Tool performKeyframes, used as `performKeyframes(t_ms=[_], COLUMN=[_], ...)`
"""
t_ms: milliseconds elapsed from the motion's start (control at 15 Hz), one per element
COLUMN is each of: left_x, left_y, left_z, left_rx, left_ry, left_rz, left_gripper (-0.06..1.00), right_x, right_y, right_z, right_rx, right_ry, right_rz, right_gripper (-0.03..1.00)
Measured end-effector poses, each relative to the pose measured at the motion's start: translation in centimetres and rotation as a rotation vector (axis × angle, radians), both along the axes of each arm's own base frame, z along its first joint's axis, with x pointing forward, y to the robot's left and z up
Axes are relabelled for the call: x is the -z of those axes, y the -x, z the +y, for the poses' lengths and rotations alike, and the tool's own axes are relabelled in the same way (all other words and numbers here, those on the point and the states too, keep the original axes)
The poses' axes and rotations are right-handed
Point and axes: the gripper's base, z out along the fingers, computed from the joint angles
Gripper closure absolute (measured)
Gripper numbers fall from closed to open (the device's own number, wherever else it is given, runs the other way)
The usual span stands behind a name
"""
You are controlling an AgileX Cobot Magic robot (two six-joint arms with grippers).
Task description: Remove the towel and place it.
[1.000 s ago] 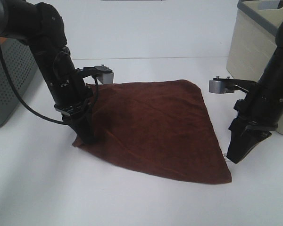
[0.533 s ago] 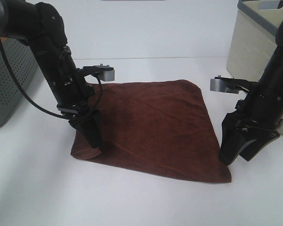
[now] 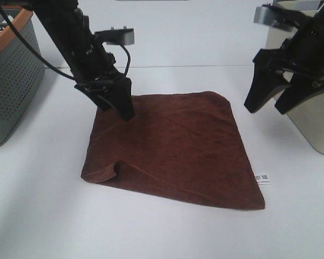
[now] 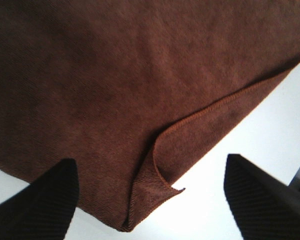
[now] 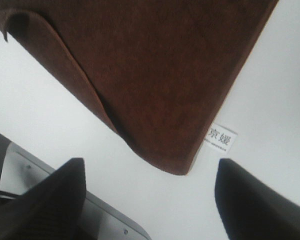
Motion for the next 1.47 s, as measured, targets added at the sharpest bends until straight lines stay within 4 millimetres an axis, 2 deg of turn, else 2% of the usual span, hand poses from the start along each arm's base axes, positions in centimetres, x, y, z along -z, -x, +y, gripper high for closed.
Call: performKeyframes(t_ms=[133, 333, 533, 733, 867, 1000, 1067, 1133, 1267, 1400, 1467], left_x=[-3.1, -7.4, -11.5, -15.6, -18.6, -20.9, -21.6, -22.6, -23.8, -24.6, -24.7], left_y=[0.0, 0.6, 1.8, 3.2, 4.4, 5.1, 5.1, 5.1, 5.6, 7.3, 7.9], left_z=[-0.7, -0.7, 0.7, 3.1, 5.0, 7.6, 9.2, 12.4, 16.3, 19.8, 20.5], left_rx=[-0.037, -0.09, -0.161, -0.299, -0.359, -0.446, -0.5, -0.593, -0.709, -0.815, -0.836], left_ry=[0.012, 0.046, 0.012, -0.089, -0.16, -0.181, -0.182, -0.192, -0.201, -0.194, -0.193], left_rz=[-0.07, -0.151, -0.245, -0.38, -0.502, -0.569, -0.581, -0.598, -0.615, -0.609, -0.604], left_gripper=[0.2, 0.21, 0.21, 0.21, 0.21, 0.21, 0.21, 0.21, 0.21, 0.21, 0.21], right_x=[-2.6, -6.0, -9.6, -13.4, -15.4, -16.1, -16.2, -16.8, -18.0, -19.1, -19.4], right_y=[-0.7, -1.2, -2.1, -2.7, -2.8, -3.0, -3.0, -2.6, -1.8, -0.9, -0.6], right_z=[0.1, 0.3, 0.4, 0.2, -0.5, -1.8, -2.5, -3.4, -4.9, -6.7, -7.2], right_rx=[0.038, 0.034, 0.037, 0.079, 0.147, 0.255, 0.296, 0.332, 0.371, 0.43, 0.444], right_ry=[-0.021, -0.042, -0.059, -0.069, -0.021, 0.099, 0.164, 0.241, 0.276, 0.237, 0.221], right_rz=[-0.069, -0.131, -0.25, -0.36, -0.416, -0.444, -0.455, -0.485, -0.522, -0.536, -0.538], right_gripper=[0.33, 0.33, 0.33, 0.36, 0.36, 0.37, 0.37, 0.37, 0.37, 0.37, 0.37])
